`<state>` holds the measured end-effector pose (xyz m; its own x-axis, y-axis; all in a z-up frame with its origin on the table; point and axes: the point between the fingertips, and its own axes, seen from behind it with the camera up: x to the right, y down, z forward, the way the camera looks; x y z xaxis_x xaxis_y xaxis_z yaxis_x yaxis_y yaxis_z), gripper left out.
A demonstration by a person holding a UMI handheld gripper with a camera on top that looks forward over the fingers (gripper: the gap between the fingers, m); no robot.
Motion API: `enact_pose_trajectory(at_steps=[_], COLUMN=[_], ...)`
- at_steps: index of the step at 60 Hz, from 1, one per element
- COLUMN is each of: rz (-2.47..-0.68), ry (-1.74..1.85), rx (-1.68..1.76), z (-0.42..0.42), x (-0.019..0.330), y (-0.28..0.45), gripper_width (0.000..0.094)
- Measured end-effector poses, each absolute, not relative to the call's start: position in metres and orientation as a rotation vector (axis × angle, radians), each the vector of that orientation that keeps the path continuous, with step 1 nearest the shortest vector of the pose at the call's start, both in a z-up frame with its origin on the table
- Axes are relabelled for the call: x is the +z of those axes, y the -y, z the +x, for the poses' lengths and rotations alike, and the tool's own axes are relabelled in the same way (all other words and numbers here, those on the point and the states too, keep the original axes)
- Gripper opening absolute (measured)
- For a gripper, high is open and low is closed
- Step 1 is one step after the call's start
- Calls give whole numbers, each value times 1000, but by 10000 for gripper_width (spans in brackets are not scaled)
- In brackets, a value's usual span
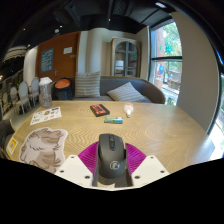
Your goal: Arrange mouse
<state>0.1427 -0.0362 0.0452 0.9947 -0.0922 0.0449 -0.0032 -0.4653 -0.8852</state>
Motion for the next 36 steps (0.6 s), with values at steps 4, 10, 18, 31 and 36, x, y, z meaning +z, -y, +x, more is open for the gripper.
enact_pose_trajectory(at_steps=[4, 10, 18, 31, 36], rz=[-2026, -2008, -2031, -2156, -2185], ry=[7, 63, 111, 138, 161], rx=[-91, -43, -58, -143, -101], z=[91, 2, -90, -129, -132], x=[67, 86, 62, -7, -10], y=[29, 16, -5, -10, -5], gripper_width=[388, 388, 390, 458, 530])
